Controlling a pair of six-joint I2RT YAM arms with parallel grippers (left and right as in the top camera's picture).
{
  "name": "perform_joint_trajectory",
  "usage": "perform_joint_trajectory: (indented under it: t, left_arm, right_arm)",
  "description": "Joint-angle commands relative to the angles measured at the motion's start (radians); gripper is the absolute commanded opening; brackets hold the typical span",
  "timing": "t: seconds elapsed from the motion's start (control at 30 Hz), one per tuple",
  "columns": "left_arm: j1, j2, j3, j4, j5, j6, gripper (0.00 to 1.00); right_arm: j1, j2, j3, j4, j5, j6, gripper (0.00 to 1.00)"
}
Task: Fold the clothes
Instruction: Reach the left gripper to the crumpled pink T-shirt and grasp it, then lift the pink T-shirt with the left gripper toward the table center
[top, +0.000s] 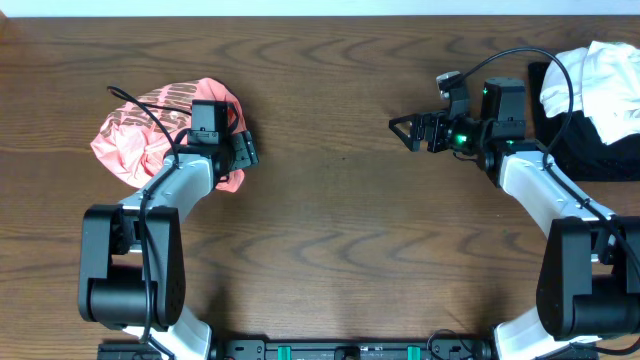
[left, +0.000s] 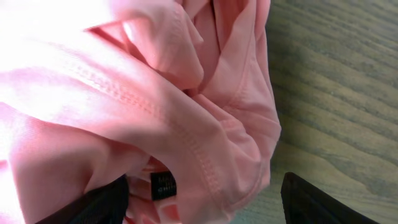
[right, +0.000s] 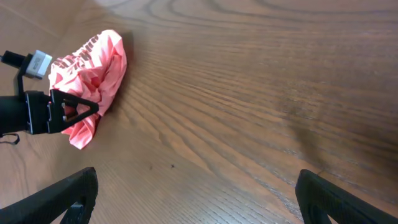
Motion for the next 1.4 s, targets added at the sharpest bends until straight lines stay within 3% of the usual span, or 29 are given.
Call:
perform_joint_trajectory:
  t: [0.0, 0.07, 0.27, 0.63, 1.2, 1.23, 1.37]
  left_arm:
    - [0.003, 0.011, 0.018, 0.021, -0.031, -0.041, 0.79]
    - [0.002, 0.011, 0.018, 0.050, -0.027, -0.074, 0.78]
    - [-0.033, 0.011, 0.018, 0.127, -0.020, -0.103, 0.56]
    - [-0.085, 0.100, 0.018, 0.158, -0.025, -0.103, 0.54]
    - [-0.082, 0.060, 0.019, 0.062, -0.283, -0.103, 0.55]
    - [-0.082, 0.047, 0.019, 0.055, -0.299, -0.103, 0.53]
    - [-0.082, 0.017, 0.019, 0.047, -0.326, -0.099, 0.28]
  right_arm:
    - [0.004, 0.006, 0.018, -0.003, 0.003, -0.014, 0.99]
    - [0.004, 0.006, 0.018, -0.006, 0.004, -0.014, 0.98]
    - [0.004, 0.006, 0.018, -0.021, 0.019, -0.014, 0.97]
    - [0.004, 0.006, 0.018, -0.034, 0.030, -0.014, 0.97]
    - [0.004, 0.006, 0.018, -0.073, 0.111, -0.015, 0.99]
    - [0.004, 0.006, 0.017, -0.073, 0.121, -0.015, 0.99]
    - [0.005, 0.006, 0.018, -0.073, 0.123, -0.014, 0.99]
